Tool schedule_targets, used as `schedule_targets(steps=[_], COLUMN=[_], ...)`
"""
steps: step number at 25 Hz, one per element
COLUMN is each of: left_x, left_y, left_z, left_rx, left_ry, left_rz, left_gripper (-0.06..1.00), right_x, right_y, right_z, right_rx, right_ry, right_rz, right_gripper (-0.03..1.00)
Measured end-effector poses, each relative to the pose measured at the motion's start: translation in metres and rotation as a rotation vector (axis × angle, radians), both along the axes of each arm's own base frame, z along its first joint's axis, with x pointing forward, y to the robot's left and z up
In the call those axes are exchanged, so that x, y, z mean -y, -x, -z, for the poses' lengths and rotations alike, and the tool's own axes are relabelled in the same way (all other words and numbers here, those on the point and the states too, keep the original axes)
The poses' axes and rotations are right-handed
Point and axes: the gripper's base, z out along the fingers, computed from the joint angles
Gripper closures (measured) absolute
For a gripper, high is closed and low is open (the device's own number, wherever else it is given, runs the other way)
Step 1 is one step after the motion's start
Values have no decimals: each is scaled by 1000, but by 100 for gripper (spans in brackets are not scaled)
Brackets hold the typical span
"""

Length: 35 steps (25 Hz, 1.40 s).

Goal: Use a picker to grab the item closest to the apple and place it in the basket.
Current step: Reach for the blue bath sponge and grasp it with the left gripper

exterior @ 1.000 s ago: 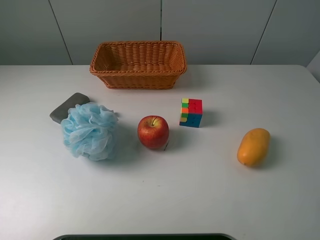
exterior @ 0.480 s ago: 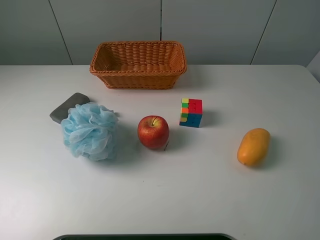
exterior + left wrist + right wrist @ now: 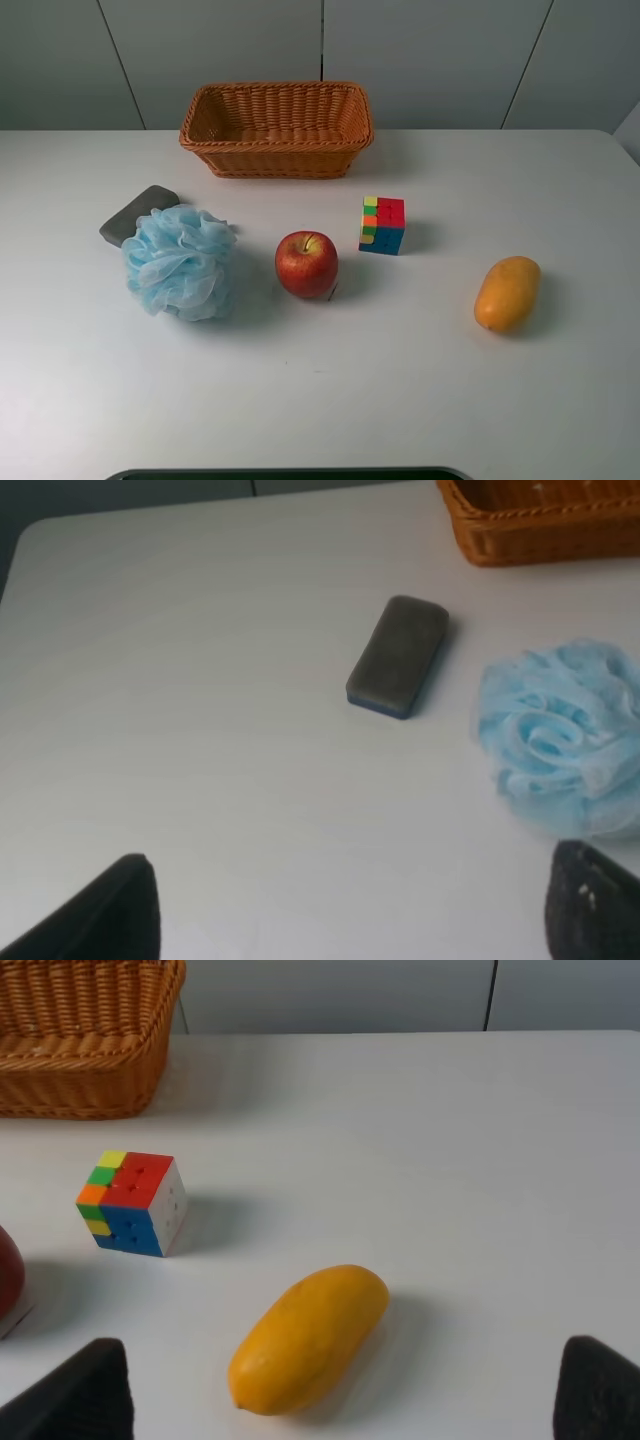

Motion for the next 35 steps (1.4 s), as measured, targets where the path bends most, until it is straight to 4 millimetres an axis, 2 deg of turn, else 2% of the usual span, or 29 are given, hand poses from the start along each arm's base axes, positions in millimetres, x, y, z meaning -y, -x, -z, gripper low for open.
schedule_targets(steps=[5, 8, 12, 18, 24, 30, 35], left_x=[0, 2, 9, 34, 79, 118, 139], left_y=[-52, -85, -125, -182, -224, -243, -253], left_z=[-21, -22, -12, 19, 69, 111, 142], left_rx=[-176, -280, -413, -592, -700, -749, -768], left_ry=[1, 17, 58, 59, 39, 13, -2], left_rz=[2, 10, 42, 101, 166, 221, 250], left_gripper=[20, 20, 20, 20, 20, 20, 20], right_x=[0, 0, 0, 0, 0, 0, 0], right_y=[0, 0, 0, 0, 0, 0, 0], right_z=[0, 0, 0, 0, 0, 0, 0], right_rx=[0, -1, -1, -1, -1, -1, -1], right_ry=[-5, -7, -7, -7, -8, -11, -10], right_rz=[3, 4, 4, 4, 4, 6, 5], right_gripper=[34, 34, 34, 34, 34, 34, 34])
